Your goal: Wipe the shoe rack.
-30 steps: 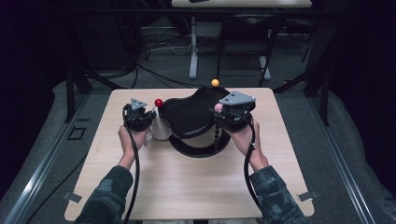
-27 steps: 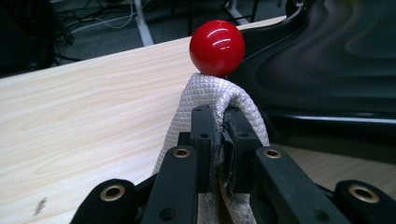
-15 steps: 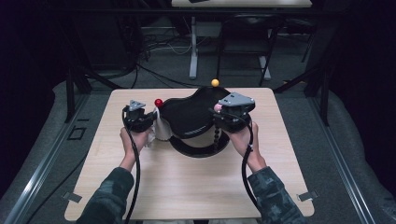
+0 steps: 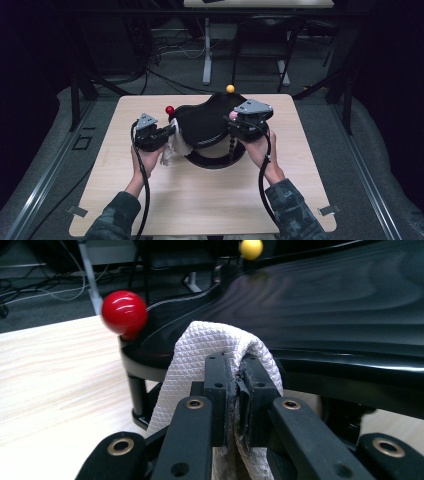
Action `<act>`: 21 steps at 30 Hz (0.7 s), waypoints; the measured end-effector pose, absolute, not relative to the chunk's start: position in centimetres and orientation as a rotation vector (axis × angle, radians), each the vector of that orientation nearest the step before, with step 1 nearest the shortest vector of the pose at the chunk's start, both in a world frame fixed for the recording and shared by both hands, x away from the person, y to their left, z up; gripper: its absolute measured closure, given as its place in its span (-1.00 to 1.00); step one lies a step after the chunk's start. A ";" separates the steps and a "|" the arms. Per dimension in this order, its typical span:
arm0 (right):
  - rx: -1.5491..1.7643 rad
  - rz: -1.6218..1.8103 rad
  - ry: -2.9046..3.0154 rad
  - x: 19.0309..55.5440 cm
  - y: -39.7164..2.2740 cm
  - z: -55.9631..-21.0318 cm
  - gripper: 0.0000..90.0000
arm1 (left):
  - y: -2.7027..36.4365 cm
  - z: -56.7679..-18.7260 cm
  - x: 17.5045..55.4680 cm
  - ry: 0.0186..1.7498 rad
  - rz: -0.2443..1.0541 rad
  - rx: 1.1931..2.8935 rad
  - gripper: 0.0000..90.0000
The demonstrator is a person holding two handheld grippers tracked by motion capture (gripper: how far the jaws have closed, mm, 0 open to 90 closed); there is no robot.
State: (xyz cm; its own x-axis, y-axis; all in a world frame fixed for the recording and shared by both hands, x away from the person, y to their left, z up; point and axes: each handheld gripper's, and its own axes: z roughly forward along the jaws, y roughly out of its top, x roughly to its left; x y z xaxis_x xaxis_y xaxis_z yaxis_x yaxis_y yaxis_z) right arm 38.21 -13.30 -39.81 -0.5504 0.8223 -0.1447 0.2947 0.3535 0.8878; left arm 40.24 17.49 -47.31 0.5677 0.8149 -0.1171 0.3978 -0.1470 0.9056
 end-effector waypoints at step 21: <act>0.971 1.139 2.040 38.3 -13.3 -39.6 0.33 | 15.8 -43.5 34.2 0.825 0.487 1.770 0.86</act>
